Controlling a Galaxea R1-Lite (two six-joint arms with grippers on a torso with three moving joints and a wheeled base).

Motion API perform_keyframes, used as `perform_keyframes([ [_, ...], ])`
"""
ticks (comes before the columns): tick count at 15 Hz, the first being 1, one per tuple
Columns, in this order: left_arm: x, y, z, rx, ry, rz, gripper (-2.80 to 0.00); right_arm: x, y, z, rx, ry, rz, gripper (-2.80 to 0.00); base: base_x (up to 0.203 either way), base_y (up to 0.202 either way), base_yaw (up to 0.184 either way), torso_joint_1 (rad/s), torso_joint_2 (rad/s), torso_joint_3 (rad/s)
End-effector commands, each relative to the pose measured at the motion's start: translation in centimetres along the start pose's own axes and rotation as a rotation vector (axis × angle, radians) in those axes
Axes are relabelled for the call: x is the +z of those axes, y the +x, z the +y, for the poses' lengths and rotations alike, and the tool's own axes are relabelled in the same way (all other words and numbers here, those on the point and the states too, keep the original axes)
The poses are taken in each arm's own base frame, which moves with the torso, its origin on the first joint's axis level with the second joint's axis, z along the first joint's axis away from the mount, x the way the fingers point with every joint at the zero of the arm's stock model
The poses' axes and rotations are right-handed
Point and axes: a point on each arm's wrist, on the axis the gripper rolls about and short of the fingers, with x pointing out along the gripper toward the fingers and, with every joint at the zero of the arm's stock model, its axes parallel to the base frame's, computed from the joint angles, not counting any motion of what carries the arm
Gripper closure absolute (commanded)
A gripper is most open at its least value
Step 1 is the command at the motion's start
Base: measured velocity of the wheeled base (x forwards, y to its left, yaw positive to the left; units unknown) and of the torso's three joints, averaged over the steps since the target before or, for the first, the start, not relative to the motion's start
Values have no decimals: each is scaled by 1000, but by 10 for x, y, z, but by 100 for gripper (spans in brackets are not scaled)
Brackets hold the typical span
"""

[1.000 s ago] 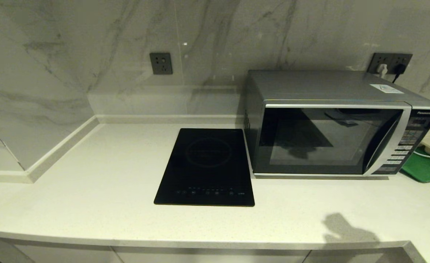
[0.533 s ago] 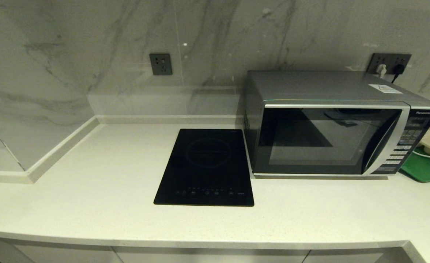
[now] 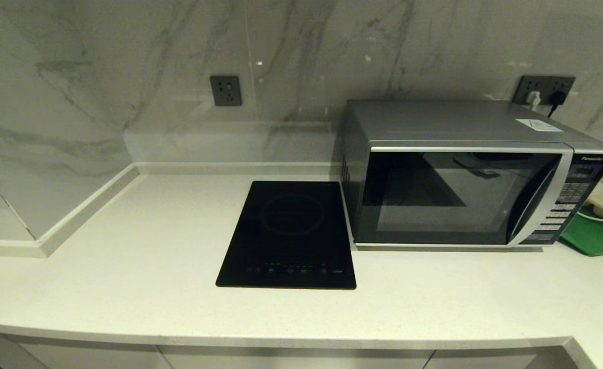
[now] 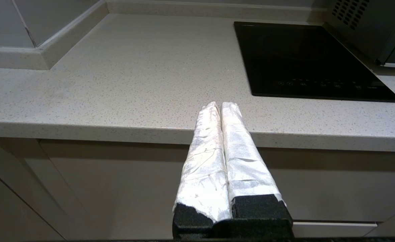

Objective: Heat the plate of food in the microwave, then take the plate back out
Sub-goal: Open the microwave oven

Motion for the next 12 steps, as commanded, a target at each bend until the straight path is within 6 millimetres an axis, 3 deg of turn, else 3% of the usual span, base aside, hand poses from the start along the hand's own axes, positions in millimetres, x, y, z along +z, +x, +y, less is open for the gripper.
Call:
perform_keyframes([
  [1,0,0,0,1,-1,0,0,-8,16,-1,26,-17,-46,0,0,0,0,0,0,0],
  [3,0,0,0,1,-1,0,0,-14,36,-1,76,-49,-104,0,0,0,0,0,0,0],
  [6,0,0,0,1,-1,0,0,-50,63,-5,188,-170,-150,0,0,0,0,0,0,0],
  [12,0,0,0,1,-1,0,0,-64,93,-5,219,-146,-128,0,0,0,0,0,0,0],
])
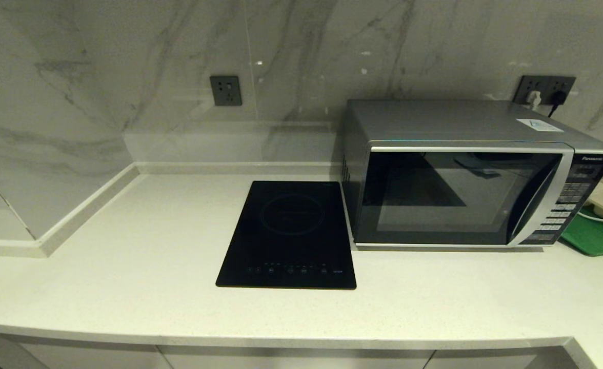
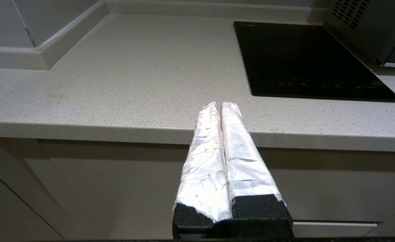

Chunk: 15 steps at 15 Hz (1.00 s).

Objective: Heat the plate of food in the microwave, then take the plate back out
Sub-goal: Open the microwave oven

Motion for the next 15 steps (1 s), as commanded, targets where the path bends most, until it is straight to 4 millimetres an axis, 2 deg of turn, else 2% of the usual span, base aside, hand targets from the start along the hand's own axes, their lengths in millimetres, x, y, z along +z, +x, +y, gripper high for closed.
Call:
perform_keyframes([
  [1,0,0,0,1,-1,0,0,-7,14,-2,0,1,-20,0,0,0,0,0,0,0],
  [6,0,0,0,1,-1,-2,0,-38,59,-13,-97,-15,-121,0,0,0,0,0,0,0],
  [7,0,0,0,1,-1,0,0,-39,63,-14,-102,-16,-174,0,0,0,0,0,0,0],
  [9,0,0,0,1,-1,0,0,-49,69,-17,-165,-40,-166,0,0,0,0,0,0,0],
  [15,0,0,0,1,-1,0,0,-48,69,-16,-152,-48,-176,0,0,0,0,0,0,0],
])
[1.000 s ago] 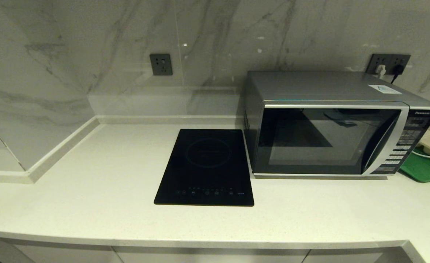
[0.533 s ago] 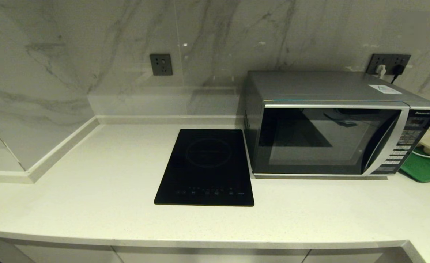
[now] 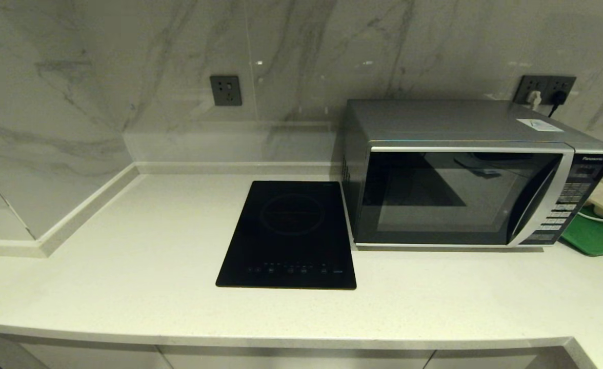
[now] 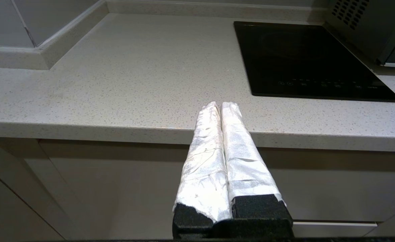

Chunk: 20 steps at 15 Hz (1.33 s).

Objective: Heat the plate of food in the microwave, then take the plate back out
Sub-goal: Open the microwave oven

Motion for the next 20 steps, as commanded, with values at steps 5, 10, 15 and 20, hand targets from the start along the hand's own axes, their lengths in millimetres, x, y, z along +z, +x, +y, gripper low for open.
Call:
perform_keyframes([
  [5,0,0,0,1,-1,0,0,0,0,0,0,2,3,0,0,0,0,0,0,0],
  [10,0,0,0,1,-1,0,0,0,0,0,-2,4,3,0,0,0,0,0,0,0],
  [15,0,0,0,1,-1,0,0,0,0,0,-2,44,-1,0,0,0,0,0,0,0],
  [20,0,0,0,1,-1,0,0,0,0,0,-11,56,-4,0,0,0,0,0,0,0],
])
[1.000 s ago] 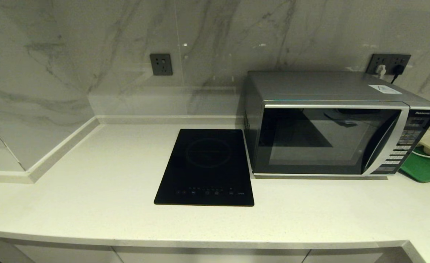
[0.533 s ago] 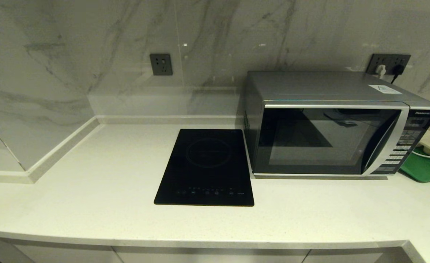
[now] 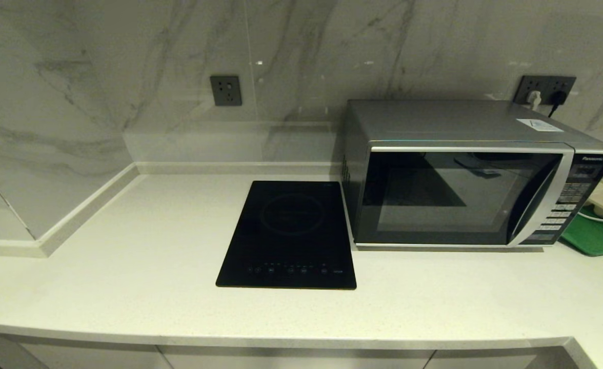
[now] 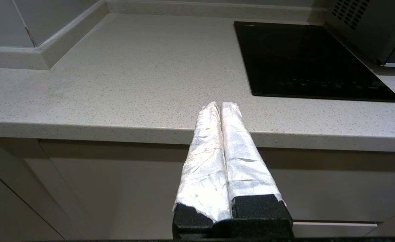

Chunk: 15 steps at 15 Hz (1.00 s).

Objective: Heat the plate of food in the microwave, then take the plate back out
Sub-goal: Open the microwave oven

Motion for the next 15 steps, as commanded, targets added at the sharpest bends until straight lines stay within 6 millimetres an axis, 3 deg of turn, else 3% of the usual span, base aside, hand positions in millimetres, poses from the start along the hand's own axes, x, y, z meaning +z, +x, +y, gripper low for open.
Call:
perform_keyframes([
  [1,0,0,0,1,-1,0,0,0,0,0,-1,-1,1,0,0,0,0,0,0,0],
  [10,0,0,0,1,-1,0,0,1,0,0,1,-13,8,0,0,0,0,0,0,0],
  [11,0,0,0,1,-1,0,0,8,-1,1,8,-23,11,0,0,0,0,0,0,0],
  [13,0,0,0,1,-1,0,0,42,2,4,14,-15,35,0,0,0,0,0,0,0],
  [15,0,0,0,1,-1,0,0,79,22,8,-3,-7,120,0,0,0,0,0,0,0],
])
